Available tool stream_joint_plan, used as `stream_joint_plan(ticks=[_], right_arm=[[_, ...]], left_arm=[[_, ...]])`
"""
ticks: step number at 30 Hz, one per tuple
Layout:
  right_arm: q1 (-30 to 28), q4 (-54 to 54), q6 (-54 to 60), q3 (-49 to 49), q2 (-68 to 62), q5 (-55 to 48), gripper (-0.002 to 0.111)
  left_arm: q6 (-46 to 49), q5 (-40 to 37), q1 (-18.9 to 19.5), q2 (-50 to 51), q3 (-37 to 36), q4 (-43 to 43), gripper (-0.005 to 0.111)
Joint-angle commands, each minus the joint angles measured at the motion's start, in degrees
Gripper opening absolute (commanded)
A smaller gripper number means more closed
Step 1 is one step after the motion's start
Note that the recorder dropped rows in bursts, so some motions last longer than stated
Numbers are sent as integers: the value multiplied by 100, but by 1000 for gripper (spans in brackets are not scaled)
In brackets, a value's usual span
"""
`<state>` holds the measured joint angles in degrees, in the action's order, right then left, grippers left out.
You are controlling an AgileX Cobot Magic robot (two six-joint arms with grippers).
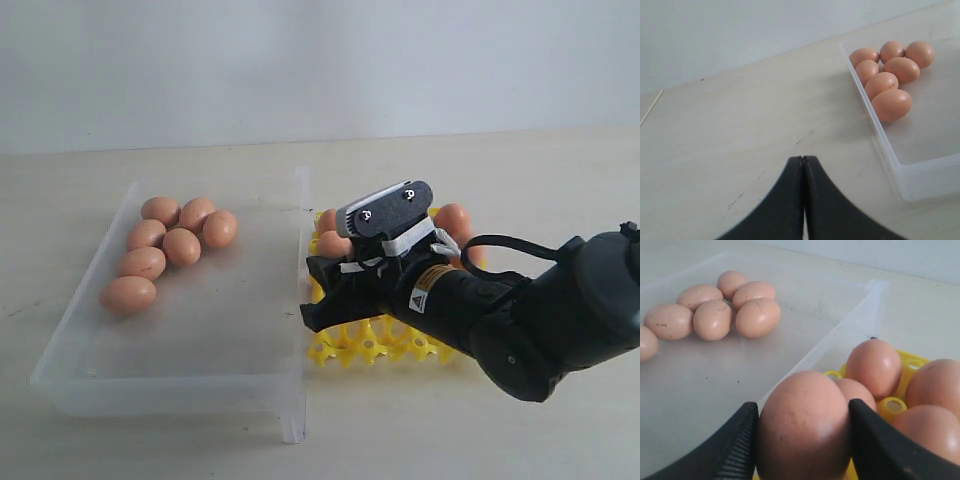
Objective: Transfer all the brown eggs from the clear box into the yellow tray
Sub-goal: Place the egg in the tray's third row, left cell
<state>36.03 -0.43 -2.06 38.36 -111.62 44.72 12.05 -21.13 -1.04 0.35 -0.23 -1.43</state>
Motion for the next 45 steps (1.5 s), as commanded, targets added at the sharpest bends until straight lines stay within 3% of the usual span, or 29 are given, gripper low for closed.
stream_joint_plan(ticks=[1,4,14,24,35,38,42,45], right_arm=[[-43,-34,-73,-21,-60,257,0],[-43,-34,-99,-2,-60,219,2],[-43,43,-99,163,-146,-62,36],[-43,43,-99,204,-146,-171,56],[-43,43,-99,204,270,-221,59],[-3,-174,-99,357,999,-1368,57],[109,-810,-541,1506,1703,-4987,55],[380,-893,206,2661,1601,-7196,55]], left_arm=[[-31,45,-11,-35,23,0,0],[-31,45,-11,-35,23,0,0],[-31,45,-11,-35,23,0,0],[-31,45,-11,-35,23,0,0],[-31,45,-11,-35,23,0,0],[-31,45,-11,-35,23,0,0],[-31,45,-11,-35,23,0,0],[-31,45,-11,-35,23,0,0]])
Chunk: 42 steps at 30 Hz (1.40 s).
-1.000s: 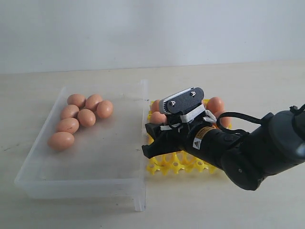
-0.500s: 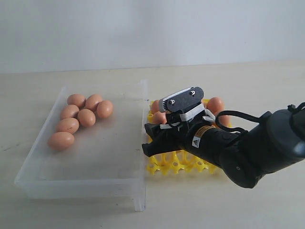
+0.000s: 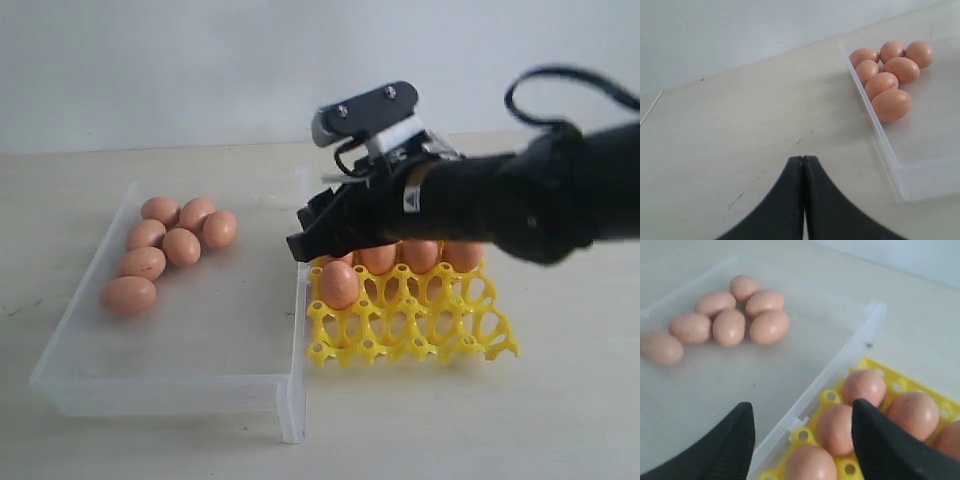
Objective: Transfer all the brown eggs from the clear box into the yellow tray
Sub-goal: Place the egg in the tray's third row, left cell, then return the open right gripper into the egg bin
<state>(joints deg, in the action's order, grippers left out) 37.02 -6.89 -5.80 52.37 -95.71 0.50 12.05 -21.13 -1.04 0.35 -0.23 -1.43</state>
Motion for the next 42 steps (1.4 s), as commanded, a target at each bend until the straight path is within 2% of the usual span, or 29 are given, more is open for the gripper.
stream_joint_plan(ticks=[1,3,6,7,9,10,15,24,38,40,42], right_arm=[[471,218,1221,2065,-193,-3764,55],[750,873,2214,2962,-715,-4239,55],[929,1823,3330,3996,-1546,-4148,55],[1029,2061,4594,4433,-1975,-4396,55],[1140,2537,6410,4986,-2627,-4698,55],[1202,2693,6742,5221,-2895,-4643,55],[1232,3107,6527,6221,-4035,-4393,55],[1258,2601,5883,7369,-4897,-4325,55],[1258,2357,5766,7597,-5321,-4378,55],[1258,2281,5766,7597,-5321,-4404,52],[1258,2246,5666,7597,-5294,-4447,39]], left_arm=[[-31,45,-11,-35,23,0,0],[-31,45,-11,-35,23,0,0],[-31,45,-11,-35,23,0,0],[-31,45,-11,-35,23,0,0],[-31,45,-11,-35,23,0,0],[-31,45,-11,-35,23,0,0],[-30,32,-11,-35,23,0,0],[-30,32,-11,-35,23,0,0],[-30,32,-11,-35,23,0,0],[-30,32,-11,-35,23,0,0],[-30,32,-11,-35,23,0,0]])
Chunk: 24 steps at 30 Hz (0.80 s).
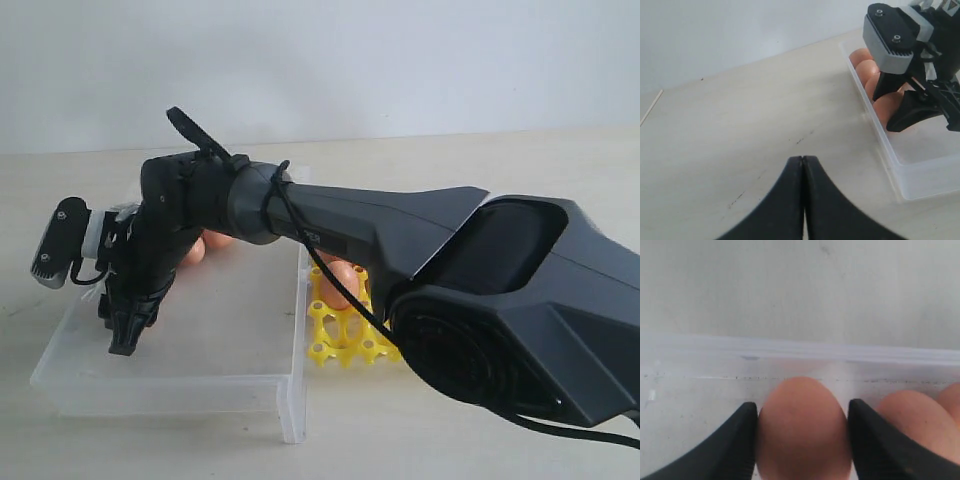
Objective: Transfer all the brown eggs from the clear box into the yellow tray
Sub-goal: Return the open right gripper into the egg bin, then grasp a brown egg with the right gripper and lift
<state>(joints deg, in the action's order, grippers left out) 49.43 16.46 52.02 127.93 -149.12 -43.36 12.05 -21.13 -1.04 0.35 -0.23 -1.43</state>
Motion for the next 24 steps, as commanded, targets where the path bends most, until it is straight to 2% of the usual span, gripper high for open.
stream_joint_plan(ticks=[1,4,8,13,17,20,24], right_arm=[[16,-93,-115,41,63,-74,30],[16,-63,-126,41,154,-200,0],[5,-110,-622,41,448,-123,0],[-79,-854,-2067,-332,1055,149,0],[-186,-832,-2207,-1573,1916,954,0],[-254,-870,-2285,-3029,2767,2208,0],[-389,-1007,-2661,-5421,4020,4558,0]], left_arm=[[-30,32,-11,-35,23,0,0],[-30,32,-11,-35,23,0,0],[-30,32,-11,-35,23,0,0],[-30,32,-11,-35,23,0,0],[-30,32,-11,-35,23,0,0],[-30,32,-11,-35,23,0,0],[-30,32,-11,-35,23,0,0]])
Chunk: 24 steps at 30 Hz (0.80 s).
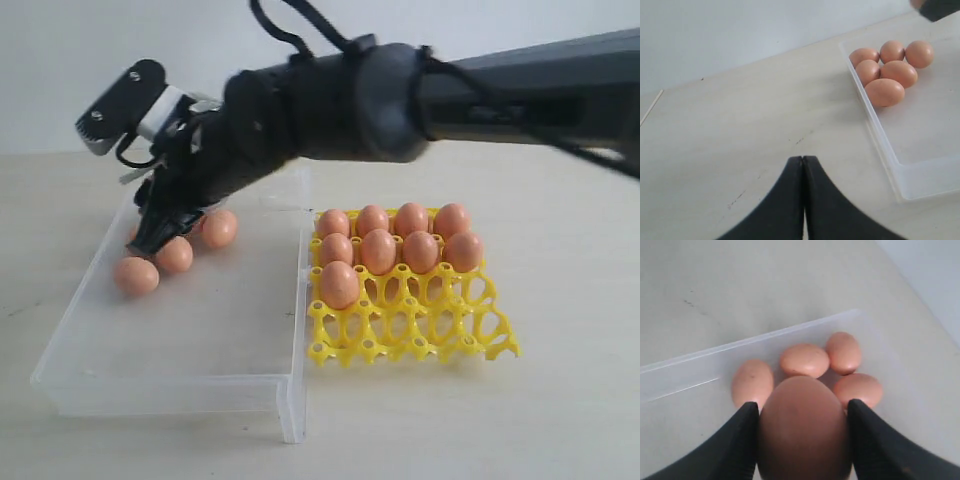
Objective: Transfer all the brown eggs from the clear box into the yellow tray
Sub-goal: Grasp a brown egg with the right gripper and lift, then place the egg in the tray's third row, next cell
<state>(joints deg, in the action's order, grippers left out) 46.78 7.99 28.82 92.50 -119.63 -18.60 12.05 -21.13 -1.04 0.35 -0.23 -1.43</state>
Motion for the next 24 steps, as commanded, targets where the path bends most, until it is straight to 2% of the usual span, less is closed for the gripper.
stream_joint_plan(ticks=[1,6,11,17,24], right_arm=[[-160,-211,-407,-2320,1296,2503,0],[-434,-139,-760,-4504,2357,4365,0],[-904,-44,-1301,-5590,2836,4921,0],[-1406,-501,-2142,-6195,2710,5289,0],[-1691,-1012,-2741,-6206,2053,5744,0]], left_arm=[[-30,32,-11,-35,23,0,0],[-30,32,-11,-35,23,0,0],[-30,32,-11,-35,23,0,0],[-30,32,-11,-35,23,0,0],[-30,32,-11,-35,23,0,0]])
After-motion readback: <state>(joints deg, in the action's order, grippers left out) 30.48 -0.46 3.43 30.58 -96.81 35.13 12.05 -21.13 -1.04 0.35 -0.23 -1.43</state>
